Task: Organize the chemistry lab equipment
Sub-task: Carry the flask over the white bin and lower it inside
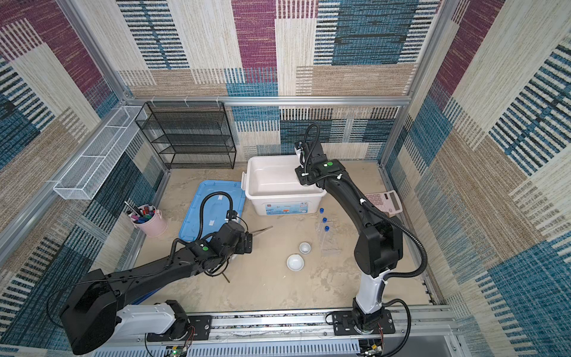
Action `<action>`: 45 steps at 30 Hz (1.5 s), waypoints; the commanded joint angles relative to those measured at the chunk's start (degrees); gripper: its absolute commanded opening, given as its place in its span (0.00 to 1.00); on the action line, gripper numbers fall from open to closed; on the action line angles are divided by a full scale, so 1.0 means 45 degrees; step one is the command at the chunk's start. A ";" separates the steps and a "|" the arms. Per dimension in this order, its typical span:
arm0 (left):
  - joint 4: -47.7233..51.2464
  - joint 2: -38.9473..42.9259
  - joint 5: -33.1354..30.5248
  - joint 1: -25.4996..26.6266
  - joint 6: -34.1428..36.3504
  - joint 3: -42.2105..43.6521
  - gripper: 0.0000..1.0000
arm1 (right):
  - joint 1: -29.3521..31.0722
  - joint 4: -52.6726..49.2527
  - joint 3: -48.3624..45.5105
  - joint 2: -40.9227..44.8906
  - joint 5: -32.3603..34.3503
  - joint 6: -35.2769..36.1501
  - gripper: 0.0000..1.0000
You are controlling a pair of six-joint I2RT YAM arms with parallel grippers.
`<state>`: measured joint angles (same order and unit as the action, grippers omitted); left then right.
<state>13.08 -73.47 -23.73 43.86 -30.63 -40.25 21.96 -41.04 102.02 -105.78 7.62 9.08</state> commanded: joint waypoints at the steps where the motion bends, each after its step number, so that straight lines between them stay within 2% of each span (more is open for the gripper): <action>1: -0.0156 -0.0001 -0.0021 -0.0020 -0.0101 -0.0064 0.99 | -0.0086 0.0177 0.0265 -0.0470 0.0114 -0.0077 0.23; 15: -0.0268 -0.0042 0.0038 -0.0019 -0.0207 0.0098 0.99 | -0.0527 -0.0132 0.0419 -0.2046 -0.0588 -0.0563 0.22; 34: -0.0269 -0.0122 0.0053 -0.0019 -0.0291 0.0239 0.99 | -0.0603 -0.0634 0.0495 -0.3111 -0.0888 -0.1071 0.23; 45: -0.0251 -0.0221 0.0097 -0.0019 -0.0289 0.0194 0.99 | -0.0732 -0.1034 0.0826 -0.3659 -0.1538 -0.1144 0.25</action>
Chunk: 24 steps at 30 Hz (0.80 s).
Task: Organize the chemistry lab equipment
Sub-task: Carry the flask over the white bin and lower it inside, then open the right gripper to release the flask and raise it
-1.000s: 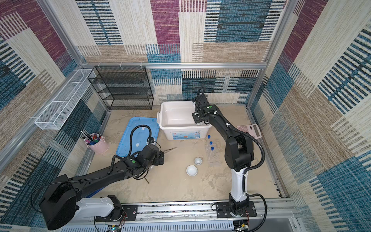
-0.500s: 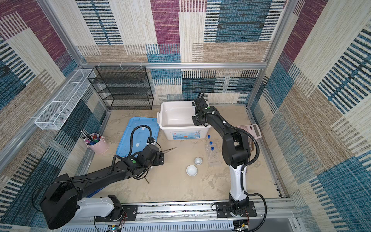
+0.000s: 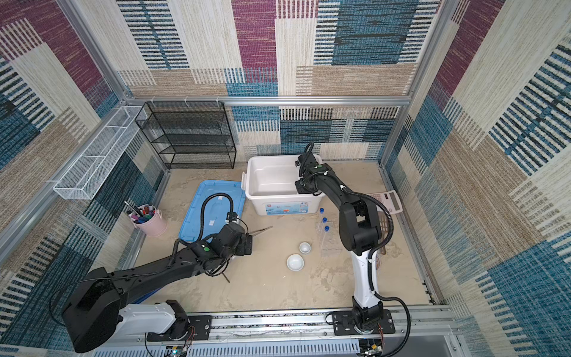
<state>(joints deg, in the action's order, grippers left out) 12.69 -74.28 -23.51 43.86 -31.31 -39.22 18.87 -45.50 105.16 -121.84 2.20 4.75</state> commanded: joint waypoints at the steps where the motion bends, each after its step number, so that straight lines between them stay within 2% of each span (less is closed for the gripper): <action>1: -0.0130 -0.0053 0.0067 -0.0017 -0.0149 -0.0048 0.99 | -0.0051 -0.0046 0.0118 -0.0111 -0.0421 -0.0196 0.25; 15: -0.0042 -0.0163 0.0106 -0.0019 -0.0050 -0.0209 0.99 | -0.0180 -0.0337 0.0154 -0.0561 -0.0678 -0.0259 0.32; 24: -0.0028 -0.0396 0.0272 -0.0019 0.0090 -0.0406 0.99 | -0.0220 -0.0522 0.0202 -0.0731 -0.0827 -0.0236 0.40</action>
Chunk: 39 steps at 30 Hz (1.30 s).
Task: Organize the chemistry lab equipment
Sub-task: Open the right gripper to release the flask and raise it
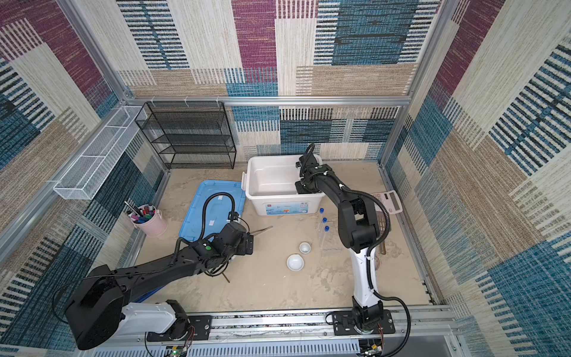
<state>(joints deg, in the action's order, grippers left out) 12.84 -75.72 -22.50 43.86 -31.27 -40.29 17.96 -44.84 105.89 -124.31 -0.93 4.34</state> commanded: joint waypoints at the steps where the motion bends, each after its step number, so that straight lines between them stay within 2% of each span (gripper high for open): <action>1: -0.0022 -0.0133 0.0057 -0.0029 0.0091 -0.0231 0.99 | -0.0010 -0.0680 0.0025 -0.0202 -0.0144 -0.0144 0.41; 9: 0.0110 -0.0452 0.0193 -0.0019 0.0210 -0.0465 0.99 | -0.0026 -0.0581 0.0010 -0.0036 -0.0262 -0.0227 0.48; 19: 0.0382 -0.0651 0.0197 -0.0019 0.0252 -0.0595 0.99 | -0.0025 -0.0179 -0.0097 0.0525 -0.0483 -0.0375 0.63; 27: 0.0927 -0.1216 0.0454 -0.0019 0.0320 -0.0965 0.91 | -0.0065 0.0731 -0.0537 0.1413 -0.0994 -0.0583 0.72; 32: 0.0942 -0.1496 0.0752 -0.0019 0.0353 -0.1075 0.83 | -0.0079 0.0967 -0.0650 0.1806 -0.1095 -0.0675 0.74; 39: 0.1188 -0.1920 0.1108 -0.0019 0.0420 -0.1309 0.77 | -0.0103 0.1834 -0.1294 0.2692 -0.0870 -0.0830 0.78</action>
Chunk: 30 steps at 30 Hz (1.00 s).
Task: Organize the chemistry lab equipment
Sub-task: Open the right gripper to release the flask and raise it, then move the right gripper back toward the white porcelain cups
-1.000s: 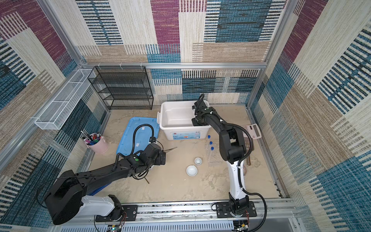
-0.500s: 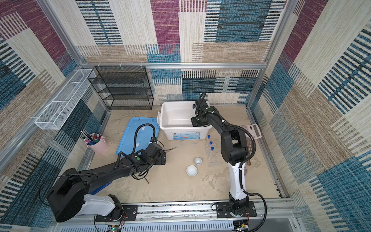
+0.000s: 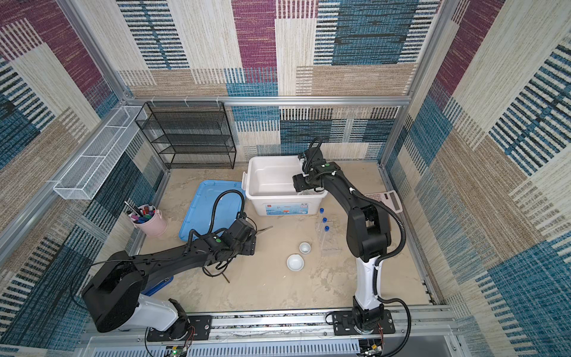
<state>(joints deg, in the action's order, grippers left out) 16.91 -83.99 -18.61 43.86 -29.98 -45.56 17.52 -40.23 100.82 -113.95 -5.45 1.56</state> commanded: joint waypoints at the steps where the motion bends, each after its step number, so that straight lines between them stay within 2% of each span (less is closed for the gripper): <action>1: 0.0257 -0.0104 0.0295 -0.0019 0.0148 -0.0130 0.77 | -0.0006 0.1034 -0.0368 0.0596 0.0109 -0.0181 0.79; 13: 0.0304 -0.0261 0.0278 -0.0009 0.0275 -0.0287 0.80 | -0.0010 0.2377 -0.2859 0.3491 -0.0005 -0.0110 0.94; 18: 0.0328 -0.0414 0.0308 -0.0019 0.0275 -0.0425 0.82 | 0.0144 0.1576 -0.3633 0.4747 -0.0025 -0.0269 0.93; 22: 0.0325 -0.0553 0.0308 -0.0019 0.0198 -0.0496 0.83 | 0.1159 0.0462 -0.4103 0.5521 0.1078 -0.0464 0.93; 30: 0.0249 -0.0286 -0.0052 -0.0019 0.0158 -0.0395 0.84 | 0.3342 -0.0872 -0.4971 0.6285 0.1822 -0.2305 0.89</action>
<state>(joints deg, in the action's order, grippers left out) 17.96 -86.02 -17.72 43.86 -29.78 -47.37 31.16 -41.25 79.37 -86.63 0.14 -4.01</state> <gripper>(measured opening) 0.841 0.899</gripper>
